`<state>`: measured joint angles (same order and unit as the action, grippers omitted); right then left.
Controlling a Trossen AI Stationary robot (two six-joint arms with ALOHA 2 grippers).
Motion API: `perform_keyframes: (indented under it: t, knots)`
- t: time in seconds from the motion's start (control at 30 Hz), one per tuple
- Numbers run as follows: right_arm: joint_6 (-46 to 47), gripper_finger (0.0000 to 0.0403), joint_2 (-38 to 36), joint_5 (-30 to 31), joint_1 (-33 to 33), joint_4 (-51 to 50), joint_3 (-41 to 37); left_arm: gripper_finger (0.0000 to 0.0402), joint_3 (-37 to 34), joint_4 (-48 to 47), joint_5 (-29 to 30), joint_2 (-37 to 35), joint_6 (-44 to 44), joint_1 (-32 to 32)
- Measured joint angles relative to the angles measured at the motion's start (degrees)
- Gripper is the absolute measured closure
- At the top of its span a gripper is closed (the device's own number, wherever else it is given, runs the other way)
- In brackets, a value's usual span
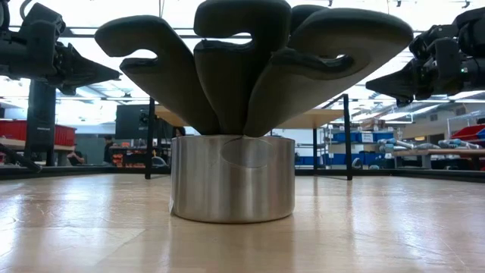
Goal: Shelf spices
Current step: Return to Home Position
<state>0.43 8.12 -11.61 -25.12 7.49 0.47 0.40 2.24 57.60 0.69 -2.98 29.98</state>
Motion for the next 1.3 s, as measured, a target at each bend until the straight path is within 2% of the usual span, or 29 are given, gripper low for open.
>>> perform_keyframes:
  t: [0.4,1.03,1.3]
  knots:
    - [-4.13,0.0395,0.0,-0.01,0.0,-2.74,-0.02,0.0396,0.0,0.45,-0.01,0.0,1.86,0.02]
    - [-4.52,0.0395,0.22,0.01,-0.02,-5.01,-0.04,0.0396,0.0,0.13,0.0,0.22,0.58,0.01]
    - [-3.67,0.0401,0.22,-0.01,-0.02,-5.01,-0.04,0.0399,0.0,0.38,-2.24,0.49,3.75,-0.01]
